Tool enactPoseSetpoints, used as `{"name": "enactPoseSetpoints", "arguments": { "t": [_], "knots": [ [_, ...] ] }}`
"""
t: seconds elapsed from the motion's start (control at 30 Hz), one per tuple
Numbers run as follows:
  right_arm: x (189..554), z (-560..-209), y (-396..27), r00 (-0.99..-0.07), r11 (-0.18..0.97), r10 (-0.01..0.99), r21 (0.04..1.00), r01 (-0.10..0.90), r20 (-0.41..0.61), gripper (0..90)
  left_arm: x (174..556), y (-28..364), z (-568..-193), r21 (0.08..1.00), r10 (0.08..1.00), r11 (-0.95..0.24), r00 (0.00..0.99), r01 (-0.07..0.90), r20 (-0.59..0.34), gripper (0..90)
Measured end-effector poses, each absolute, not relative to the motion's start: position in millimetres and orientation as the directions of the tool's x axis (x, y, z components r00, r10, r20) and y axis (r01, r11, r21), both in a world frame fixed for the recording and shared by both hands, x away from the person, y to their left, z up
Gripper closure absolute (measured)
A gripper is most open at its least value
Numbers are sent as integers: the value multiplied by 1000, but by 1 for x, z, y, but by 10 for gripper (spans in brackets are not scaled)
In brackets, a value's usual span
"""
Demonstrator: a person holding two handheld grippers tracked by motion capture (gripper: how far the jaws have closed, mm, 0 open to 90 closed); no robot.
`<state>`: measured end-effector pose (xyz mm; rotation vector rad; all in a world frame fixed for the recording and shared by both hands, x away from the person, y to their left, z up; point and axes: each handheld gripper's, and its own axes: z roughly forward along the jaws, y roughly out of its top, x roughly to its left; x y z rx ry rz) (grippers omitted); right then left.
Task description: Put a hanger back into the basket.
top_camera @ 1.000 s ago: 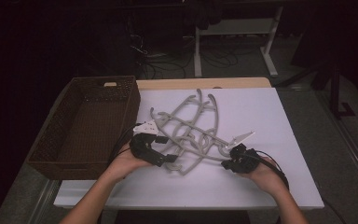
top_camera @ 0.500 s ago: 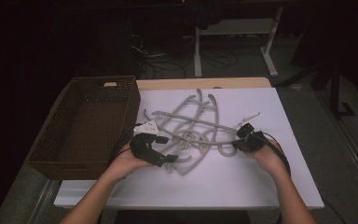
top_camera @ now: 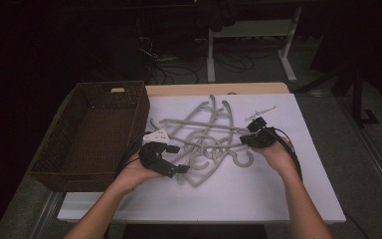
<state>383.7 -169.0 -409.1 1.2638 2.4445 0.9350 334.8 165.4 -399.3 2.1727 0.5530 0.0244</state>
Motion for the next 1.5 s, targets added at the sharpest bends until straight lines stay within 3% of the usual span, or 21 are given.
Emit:
{"name": "enactPoseSetpoints", "arguments": {
  "t": [0.33, 0.67, 0.87, 1.07, 1.5],
  "knots": [
    [409, -409, -77, -703, 463, 697, 659, 593, 142, 888, 335, 167, -398, 769, 400, -513, 899, 381, -179, 157],
    [423, -425, -31, -775, 554, 610, 612, 565, 164, 729, 335, 168, -397, 771, 399, -511, 900, 379, -178, 157],
    [426, -435, -28, -795, 592, 588, 590, 549, 149, 735, 335, 167, -397, 770, 398, -514, 900, 378, -176, 157],
    [420, -432, -33, -843, 625, 518, 609, 488, 144, 808, 335, 167, -398, 769, 399, -515, 900, 377, -175, 157],
    [392, -423, -63, -909, 664, 392, 640, 387, 143, 814, 335, 166, -399, 766, 401, -519, 900, 378, -173, 157]
  ]
}}
